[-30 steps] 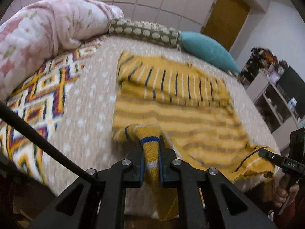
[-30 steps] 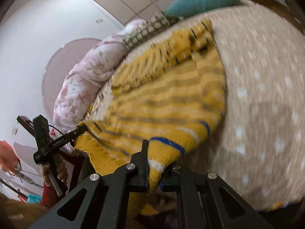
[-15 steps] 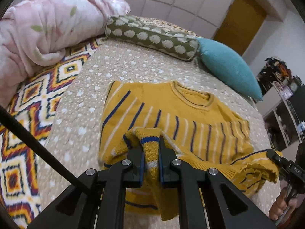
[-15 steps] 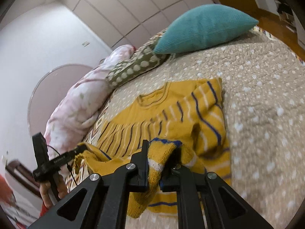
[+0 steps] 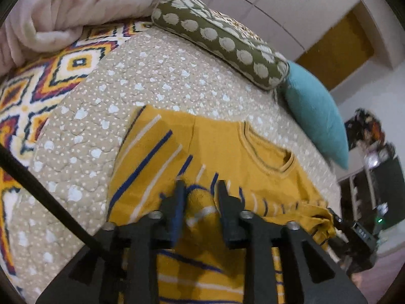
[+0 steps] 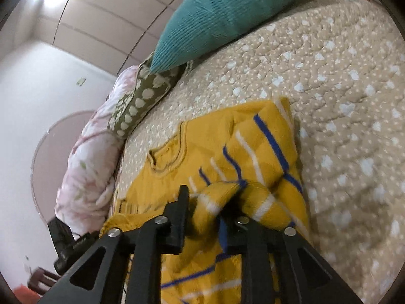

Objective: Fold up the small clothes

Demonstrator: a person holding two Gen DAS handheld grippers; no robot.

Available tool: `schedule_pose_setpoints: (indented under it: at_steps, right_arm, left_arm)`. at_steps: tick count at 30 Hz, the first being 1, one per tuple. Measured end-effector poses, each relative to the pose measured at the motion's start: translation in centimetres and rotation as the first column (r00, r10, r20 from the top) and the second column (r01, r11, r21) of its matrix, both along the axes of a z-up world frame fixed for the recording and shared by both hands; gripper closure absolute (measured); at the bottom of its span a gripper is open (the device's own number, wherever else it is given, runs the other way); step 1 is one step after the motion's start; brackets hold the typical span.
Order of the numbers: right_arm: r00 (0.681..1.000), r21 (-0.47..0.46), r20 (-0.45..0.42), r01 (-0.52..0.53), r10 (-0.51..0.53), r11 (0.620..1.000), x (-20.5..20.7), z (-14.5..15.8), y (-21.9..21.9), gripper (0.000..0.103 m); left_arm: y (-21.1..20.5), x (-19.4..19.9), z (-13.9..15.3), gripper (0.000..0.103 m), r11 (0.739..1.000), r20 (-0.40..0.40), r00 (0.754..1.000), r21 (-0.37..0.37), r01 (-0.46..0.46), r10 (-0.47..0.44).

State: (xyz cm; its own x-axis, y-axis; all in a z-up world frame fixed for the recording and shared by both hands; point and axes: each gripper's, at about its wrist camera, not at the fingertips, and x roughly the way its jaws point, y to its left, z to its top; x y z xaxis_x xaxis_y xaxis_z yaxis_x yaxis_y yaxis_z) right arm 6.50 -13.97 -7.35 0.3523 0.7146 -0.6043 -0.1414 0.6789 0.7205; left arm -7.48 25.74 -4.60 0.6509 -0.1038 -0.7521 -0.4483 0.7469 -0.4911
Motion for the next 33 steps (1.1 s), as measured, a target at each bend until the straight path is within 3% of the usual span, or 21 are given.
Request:
schedule_pose_setpoints:
  at_steps: [3, 10, 14, 17, 22, 23, 24, 25, 26, 30, 33]
  right_arm:
    - [1.0, 0.041, -0.012, 0.026, -0.026, 0.999, 1.0, -0.3, 0.3, 0.051]
    - [0.997, 0.07, -0.017, 0.071, -0.07, 0.995, 2.7, -0.3, 0.9, 0.036]
    - [0.997, 0.055, -0.011, 0.082, -0.081, 0.995, 3.3, 0.3, 0.7, 0.036]
    - [0.997, 0.049, 0.023, 0.077, -0.079, 0.996, 2.9, 1.3, 0.4, 0.036]
    - [0.99, -0.065, 0.136, 0.057, -0.048, 0.996, 1.1, 3.1, -1.0, 0.036]
    - [0.987, -0.091, 0.154, 0.062, -0.047, 0.994, 0.8, 3.3, -1.5, 0.036]
    - [0.984, -0.117, 0.17, 0.067, -0.047, 0.991, 0.6, 3.5, -1.9, 0.036]
    - [0.982, -0.144, 0.185, 0.071, -0.043, 0.987, 0.5, 3.7, -2.2, 0.035]
    - [0.979, -0.178, 0.201, 0.069, -0.033, 0.982, 0.4, 3.9, -2.4, 0.035]
    - [0.966, -0.297, 0.249, 0.011, 0.066, 0.955, -0.1, 4.3, -1.2, 0.036]
    - [0.95, -0.372, 0.279, -0.031, 0.144, 0.928, -0.2, 4.3, 1.2, 0.036]
  left_arm:
    - [0.8, -0.3, 0.3, 0.046, 0.999, 0.027, 0.999, 0.006, -0.032, 0.032]
    - [2.9, -1.1, 0.5, 0.036, 0.998, 0.05, 0.997, -0.032, -0.058, 0.06]
    - [1.4, -0.5, 1.2, 0.031, 0.997, 0.037, 0.999, 0.08, 0.018, -0.021]
    - [-0.5, 1.1, 1.4, 0.03, 0.976, -0.002, 0.993, 0.184, 0.113, -0.115]
    - [-3.7, 5.3, -0.1, 0.031, 0.895, -0.142, 0.96, 0.348, 0.277, -0.242]
    - [-4.2, 6.0, -0.7, 0.043, 0.886, -0.172, 0.953, 0.358, 0.296, -0.249]
    - [-4.6, 6.8, -1.6, 0.073, 0.875, -0.217, 0.943, 0.363, 0.319, -0.253]
    - [-4.8, 7.4, -2.4, 0.09, 0.867, -0.262, 0.933, 0.37, 0.334, -0.247]
    - [-4.9, 7.6, -2.8, 0.099, 0.86, -0.293, 0.927, 0.384, 0.337, -0.232]
    - [-3.4, 6.7, -1.2, 0.099, 0.867, -0.226, 0.957, 0.422, 0.266, -0.184]
    - [-0.4, 6.1, 0.0, 0.099, 0.911, -0.182, 0.974, 0.364, 0.192, -0.132]
